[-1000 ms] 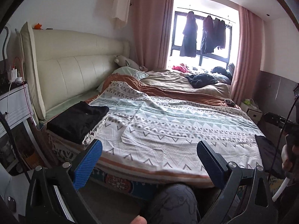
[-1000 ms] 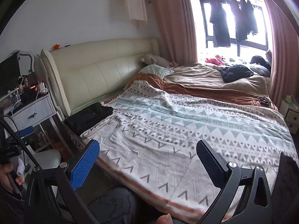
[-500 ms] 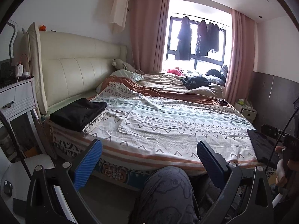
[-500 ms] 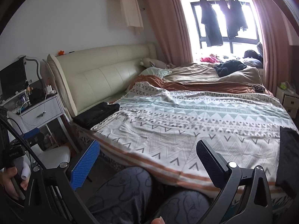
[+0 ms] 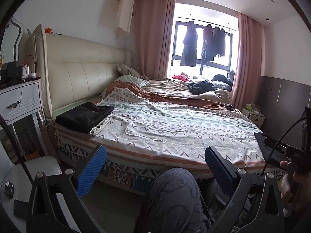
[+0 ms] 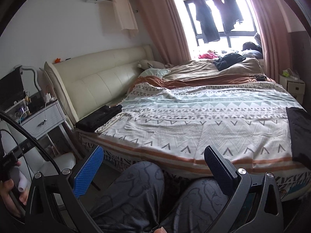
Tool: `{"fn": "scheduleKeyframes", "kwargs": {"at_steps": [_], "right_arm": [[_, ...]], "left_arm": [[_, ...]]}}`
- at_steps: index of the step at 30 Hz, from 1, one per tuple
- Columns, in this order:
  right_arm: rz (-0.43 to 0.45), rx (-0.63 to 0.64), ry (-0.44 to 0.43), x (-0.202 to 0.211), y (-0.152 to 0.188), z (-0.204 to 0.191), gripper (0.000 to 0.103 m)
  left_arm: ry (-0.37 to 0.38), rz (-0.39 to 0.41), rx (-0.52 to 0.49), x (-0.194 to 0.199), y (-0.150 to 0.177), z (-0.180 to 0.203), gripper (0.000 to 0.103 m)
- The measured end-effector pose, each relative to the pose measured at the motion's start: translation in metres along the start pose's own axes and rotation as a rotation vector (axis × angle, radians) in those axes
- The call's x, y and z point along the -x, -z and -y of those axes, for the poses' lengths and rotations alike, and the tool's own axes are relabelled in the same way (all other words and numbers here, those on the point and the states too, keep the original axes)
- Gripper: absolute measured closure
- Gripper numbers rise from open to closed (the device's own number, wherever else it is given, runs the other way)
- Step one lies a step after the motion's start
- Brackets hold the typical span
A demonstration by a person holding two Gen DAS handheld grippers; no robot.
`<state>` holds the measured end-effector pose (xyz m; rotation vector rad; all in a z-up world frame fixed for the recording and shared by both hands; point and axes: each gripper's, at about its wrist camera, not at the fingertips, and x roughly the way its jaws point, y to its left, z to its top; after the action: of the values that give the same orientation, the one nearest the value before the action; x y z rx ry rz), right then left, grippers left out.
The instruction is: Fold large clothes
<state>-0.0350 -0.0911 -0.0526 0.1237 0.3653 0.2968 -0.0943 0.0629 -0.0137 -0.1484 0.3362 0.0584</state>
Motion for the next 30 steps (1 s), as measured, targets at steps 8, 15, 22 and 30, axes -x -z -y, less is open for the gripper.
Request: {"fn": "scheduleKeyframes", "kwargs": {"at_steps": [8,15,22,30], "right_arm": [[-0.001,0.008,0.0,0.002,0.004,-0.009,0.0],[-0.004,0.009,-0.012,-0.006,0.009,-0.011,0.0],[-0.006,0.012,-0.011,-0.01,0.006,-0.01,0.0],[-0.007,0.006,-0.008,-0.012,0.006,-0.007,0.0]], "left_arm": [[0.01,-0.002,0.01,-0.002,0.001,-0.002,0.0],[0.01,-0.002,0.007,-0.005,0.0,0.0,0.0],[0.0,-0.01,0.002,-0.011,-0.001,0.001,0.0],[-0.007,-0.014,0.002,-0.016,-0.002,0.003,0.0]]}}
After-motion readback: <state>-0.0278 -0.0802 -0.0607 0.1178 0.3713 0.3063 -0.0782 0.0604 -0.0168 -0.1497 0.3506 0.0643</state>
